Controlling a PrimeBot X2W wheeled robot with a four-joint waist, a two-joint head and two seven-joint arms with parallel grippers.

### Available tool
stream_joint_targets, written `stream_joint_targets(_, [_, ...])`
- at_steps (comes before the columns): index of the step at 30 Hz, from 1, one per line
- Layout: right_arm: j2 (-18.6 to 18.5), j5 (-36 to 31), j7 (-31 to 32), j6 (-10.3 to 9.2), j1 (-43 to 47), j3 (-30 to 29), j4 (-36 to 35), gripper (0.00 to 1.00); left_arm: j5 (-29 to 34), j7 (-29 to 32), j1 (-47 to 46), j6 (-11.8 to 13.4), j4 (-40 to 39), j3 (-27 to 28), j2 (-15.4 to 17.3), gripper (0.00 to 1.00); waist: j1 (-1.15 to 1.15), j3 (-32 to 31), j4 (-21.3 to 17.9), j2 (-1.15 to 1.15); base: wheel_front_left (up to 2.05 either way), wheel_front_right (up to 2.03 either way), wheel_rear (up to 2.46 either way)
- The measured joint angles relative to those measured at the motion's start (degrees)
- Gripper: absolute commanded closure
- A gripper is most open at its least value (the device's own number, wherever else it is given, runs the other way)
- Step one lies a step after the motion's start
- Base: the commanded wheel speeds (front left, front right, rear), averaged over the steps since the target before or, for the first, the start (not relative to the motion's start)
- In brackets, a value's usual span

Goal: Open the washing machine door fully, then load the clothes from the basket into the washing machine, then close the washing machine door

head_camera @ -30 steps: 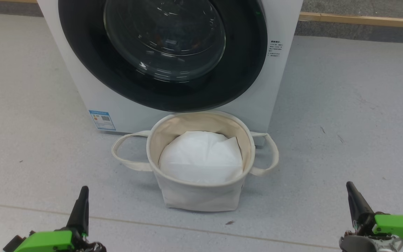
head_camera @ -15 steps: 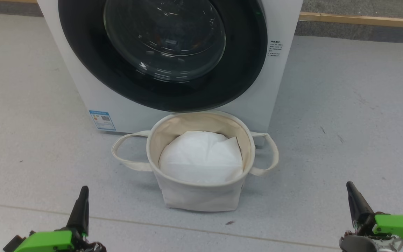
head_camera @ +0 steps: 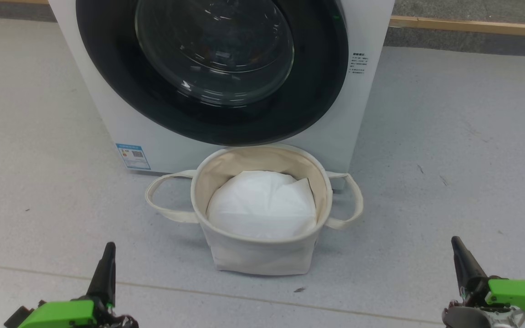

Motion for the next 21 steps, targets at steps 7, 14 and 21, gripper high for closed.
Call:
stream_joint_targets(7, [0.0,0.0,0.0,0.0,0.0,0.0,0.0,1.0,0.0,0.0,0.0,0.0,0.0,0.0,0.0,1.0,0.0,0.0,0.0,0.0,0.0,0.0,0.0])
stream_joint_targets(14, [0.0,0.0,0.0,0.0,0.0,-0.01,0.0,1.0,0.0,0.0,0.0,0.0,0.0,0.0,0.0,1.0,0.0,0.0,0.0,0.0,0.0,0.0,0.0])
stream_joint_targets(21, [0.0,0.0,0.0,0.0,0.0,-0.01,0.0,1.0,0.0,0.0,0.0,0.0,0.0,0.0,0.0,1.0,0.0,0.0,0.0,0.0,0.0,0.0,0.0])
